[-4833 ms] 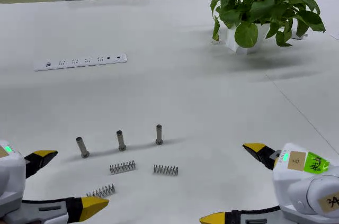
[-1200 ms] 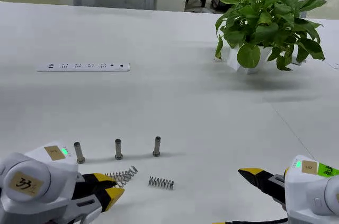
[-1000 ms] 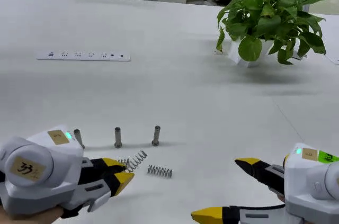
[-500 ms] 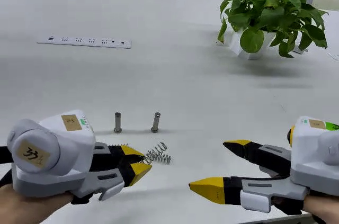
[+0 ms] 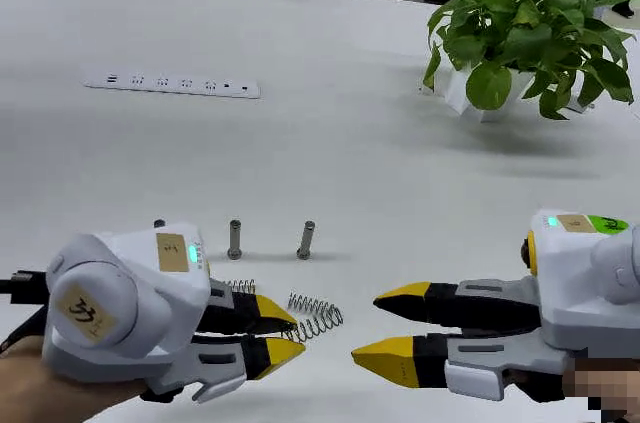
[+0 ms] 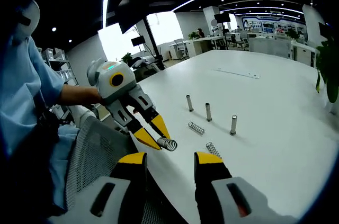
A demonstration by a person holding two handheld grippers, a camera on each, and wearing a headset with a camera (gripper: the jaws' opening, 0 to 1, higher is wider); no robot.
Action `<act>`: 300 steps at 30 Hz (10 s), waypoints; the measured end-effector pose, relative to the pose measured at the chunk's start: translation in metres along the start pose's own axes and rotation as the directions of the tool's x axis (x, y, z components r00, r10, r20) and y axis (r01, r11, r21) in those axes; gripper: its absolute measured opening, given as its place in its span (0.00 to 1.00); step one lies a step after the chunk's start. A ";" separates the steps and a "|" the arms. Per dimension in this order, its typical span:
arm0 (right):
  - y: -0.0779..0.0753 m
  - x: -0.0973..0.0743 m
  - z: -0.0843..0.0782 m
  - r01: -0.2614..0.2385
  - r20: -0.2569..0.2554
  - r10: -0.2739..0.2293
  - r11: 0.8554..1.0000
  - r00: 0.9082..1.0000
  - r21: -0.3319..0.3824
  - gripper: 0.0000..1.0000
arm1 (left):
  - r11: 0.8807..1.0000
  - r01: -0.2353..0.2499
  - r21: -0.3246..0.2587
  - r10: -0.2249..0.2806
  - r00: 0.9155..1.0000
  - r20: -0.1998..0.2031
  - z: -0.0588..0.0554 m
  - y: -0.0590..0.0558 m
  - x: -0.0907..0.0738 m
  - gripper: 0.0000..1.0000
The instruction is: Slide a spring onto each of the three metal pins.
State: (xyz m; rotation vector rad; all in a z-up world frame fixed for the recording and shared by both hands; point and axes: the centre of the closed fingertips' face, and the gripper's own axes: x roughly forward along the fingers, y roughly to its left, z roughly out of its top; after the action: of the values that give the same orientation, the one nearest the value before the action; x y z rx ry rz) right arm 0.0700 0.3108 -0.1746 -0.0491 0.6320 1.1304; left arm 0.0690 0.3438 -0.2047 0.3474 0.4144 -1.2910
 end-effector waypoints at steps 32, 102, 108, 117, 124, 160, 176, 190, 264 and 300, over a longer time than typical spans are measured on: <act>0.013 0.017 -0.009 -0.115 -0.074 0.112 0.993 0.991 -0.037 0.19 | 0.997 0.049 0.054 -0.049 0.999 -0.006 -0.006 -0.015 -0.001 0.10; 0.035 0.041 -0.020 -0.349 -0.467 0.125 0.832 0.875 -0.432 0.13 | 0.987 0.126 0.097 -0.120 0.990 -0.068 -0.002 -0.027 0.009 0.09; 0.036 0.038 -0.019 -0.345 -0.474 0.127 0.846 0.871 -0.407 0.12 | 0.988 0.125 0.093 -0.119 0.991 -0.058 0.000 -0.028 0.010 0.10; 0.035 0.039 -0.014 -0.350 -0.476 0.125 0.837 0.871 -0.421 0.12 | 0.992 0.087 0.087 -0.086 0.996 -0.024 0.003 -0.023 0.007 0.10; 0.033 0.042 -0.007 -0.366 -0.486 0.133 0.828 0.864 -0.425 0.12 | 1.000 -0.024 0.015 0.024 1.000 -0.020 -0.016 -0.006 -0.004 0.30; -0.012 0.075 0.026 -0.447 -0.581 0.077 0.723 0.811 -0.527 0.12 | 0.744 -0.609 -0.275 0.606 0.788 -0.105 -0.072 0.066 -0.093 1.00; -0.029 0.125 0.078 -0.519 -0.628 -0.023 0.539 0.778 -0.663 0.12 | 0.723 -0.640 -0.260 0.636 0.763 -0.112 -0.074 0.068 -0.100 1.00; -0.017 0.178 0.103 -0.604 -0.676 -0.034 0.418 0.736 -0.679 0.12 | 0.712 -0.650 -0.267 0.646 0.755 -0.115 -0.075 0.069 -0.102 1.00; -0.037 0.239 0.069 -0.719 -0.782 -0.122 0.326 0.612 -0.614 0.13 | 0.717 -0.621 -0.316 0.615 0.777 -0.132 -0.084 0.068 -0.098 1.00; -0.047 0.253 0.032 -0.718 -0.790 -0.161 0.341 0.591 -0.607 0.13 | 0.723 -0.611 -0.321 0.604 0.786 -0.134 -0.084 0.066 -0.095 0.98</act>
State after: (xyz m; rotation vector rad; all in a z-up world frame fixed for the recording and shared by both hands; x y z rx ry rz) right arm 0.1929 0.5104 -0.2859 -1.5764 0.6645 1.7775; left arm 0.1033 0.4802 -0.2312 0.1671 0.4862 -0.5442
